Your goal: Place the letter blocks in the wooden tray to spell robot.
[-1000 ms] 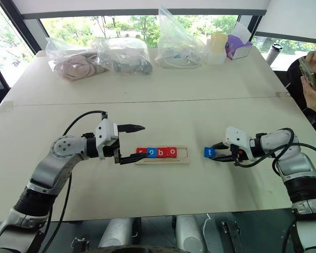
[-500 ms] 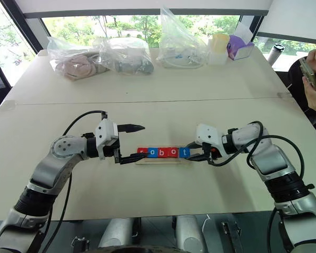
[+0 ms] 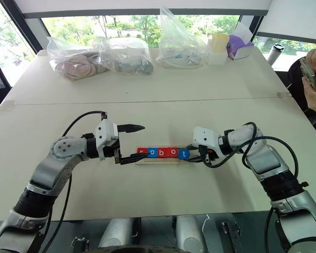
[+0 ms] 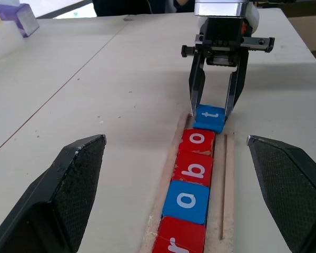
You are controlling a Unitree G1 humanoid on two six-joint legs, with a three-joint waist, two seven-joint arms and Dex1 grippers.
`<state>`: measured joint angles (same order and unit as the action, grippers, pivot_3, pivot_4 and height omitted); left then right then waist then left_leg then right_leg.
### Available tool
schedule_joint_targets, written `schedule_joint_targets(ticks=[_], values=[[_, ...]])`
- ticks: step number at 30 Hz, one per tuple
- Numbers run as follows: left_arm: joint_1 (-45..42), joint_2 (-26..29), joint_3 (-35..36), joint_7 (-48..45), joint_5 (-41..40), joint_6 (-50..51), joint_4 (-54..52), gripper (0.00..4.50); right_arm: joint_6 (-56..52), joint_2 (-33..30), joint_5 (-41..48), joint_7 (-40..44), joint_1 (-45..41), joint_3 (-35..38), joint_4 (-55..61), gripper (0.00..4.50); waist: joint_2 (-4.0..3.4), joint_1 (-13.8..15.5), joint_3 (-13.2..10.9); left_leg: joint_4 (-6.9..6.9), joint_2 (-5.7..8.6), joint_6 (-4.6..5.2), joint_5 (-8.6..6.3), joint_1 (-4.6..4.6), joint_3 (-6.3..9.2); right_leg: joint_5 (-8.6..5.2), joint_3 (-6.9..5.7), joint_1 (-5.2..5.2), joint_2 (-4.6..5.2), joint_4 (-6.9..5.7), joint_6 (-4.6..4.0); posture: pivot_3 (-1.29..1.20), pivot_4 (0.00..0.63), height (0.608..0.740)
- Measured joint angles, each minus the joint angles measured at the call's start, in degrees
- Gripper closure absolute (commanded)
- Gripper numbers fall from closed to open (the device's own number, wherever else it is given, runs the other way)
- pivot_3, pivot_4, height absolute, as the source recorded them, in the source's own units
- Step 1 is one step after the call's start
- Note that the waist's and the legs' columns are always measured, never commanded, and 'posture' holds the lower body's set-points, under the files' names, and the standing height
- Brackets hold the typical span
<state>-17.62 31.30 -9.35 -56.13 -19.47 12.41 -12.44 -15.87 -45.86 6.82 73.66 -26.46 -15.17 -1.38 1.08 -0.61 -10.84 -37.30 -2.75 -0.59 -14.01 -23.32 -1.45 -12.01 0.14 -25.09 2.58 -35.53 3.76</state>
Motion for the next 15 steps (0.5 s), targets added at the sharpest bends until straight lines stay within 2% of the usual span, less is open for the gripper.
schedule_joint_targets(ticks=[15], values=[[0.00, -0.05, 0.00, 0.11, 0.00, 0.05, -0.07, 0.00, 0.02, 0.94, -0.97, -1.26, -0.67, -0.03, -0.59, 3.38, 0.00, 0.00, 0.00, -0.01, 0.00, 0.00, 0.00, 0.00, 0.00, 0.00, 0.00, 0.00, 0.00, -0.02, 0.00, 0.00, 0.150, 0.740]])
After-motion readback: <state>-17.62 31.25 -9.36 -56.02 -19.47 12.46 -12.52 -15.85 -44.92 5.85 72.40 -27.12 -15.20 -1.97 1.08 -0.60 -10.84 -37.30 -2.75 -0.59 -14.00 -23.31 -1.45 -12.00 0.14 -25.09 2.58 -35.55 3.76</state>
